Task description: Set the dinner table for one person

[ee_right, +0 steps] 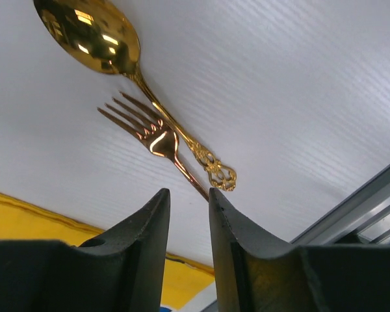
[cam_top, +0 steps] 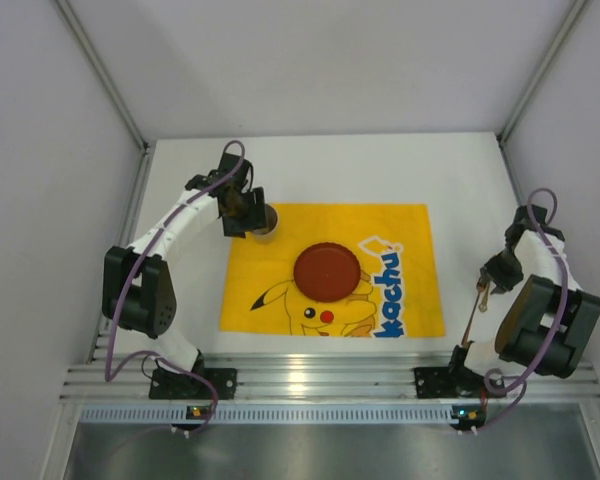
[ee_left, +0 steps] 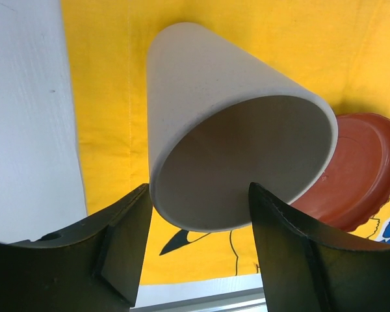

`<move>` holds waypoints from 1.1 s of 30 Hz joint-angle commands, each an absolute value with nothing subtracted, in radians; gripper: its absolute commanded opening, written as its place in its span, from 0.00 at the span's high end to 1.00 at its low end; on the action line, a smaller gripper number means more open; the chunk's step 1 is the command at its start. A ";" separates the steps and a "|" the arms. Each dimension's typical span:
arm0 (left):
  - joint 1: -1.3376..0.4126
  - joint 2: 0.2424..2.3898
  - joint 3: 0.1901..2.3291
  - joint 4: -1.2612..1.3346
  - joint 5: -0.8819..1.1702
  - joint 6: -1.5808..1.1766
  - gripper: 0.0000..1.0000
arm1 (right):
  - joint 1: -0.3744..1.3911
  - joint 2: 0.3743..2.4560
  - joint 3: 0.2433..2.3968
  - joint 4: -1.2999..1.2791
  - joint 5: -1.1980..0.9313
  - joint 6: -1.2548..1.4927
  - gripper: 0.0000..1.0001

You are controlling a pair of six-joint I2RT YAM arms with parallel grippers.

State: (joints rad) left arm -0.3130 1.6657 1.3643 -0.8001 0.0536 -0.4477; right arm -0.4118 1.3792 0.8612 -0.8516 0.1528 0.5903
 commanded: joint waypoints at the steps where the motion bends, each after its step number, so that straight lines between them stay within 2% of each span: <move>1: -0.311 1.658 1.350 -0.759 0.066 -0.436 0.34 | -0.442 1.423 0.956 -0.819 0.239 0.566 0.69; 6: -0.310 1.670 1.345 -0.750 0.063 -0.437 0.34 | -0.445 1.476 0.983 -0.810 0.200 0.564 0.71; 13: -0.310 1.695 1.367 -0.752 0.054 -0.436 0.34 | -0.430 1.434 0.868 -0.709 0.038 0.563 0.68; 19: -0.310 1.713 1.377 -0.753 0.058 -0.436 0.35 | -0.428 1.439 0.824 -0.704 0.032 0.543 0.64; 33: -0.310 1.712 1.378 -0.765 0.052 -0.431 0.35 | -0.428 1.448 0.828 -0.699 0.070 0.511 0.64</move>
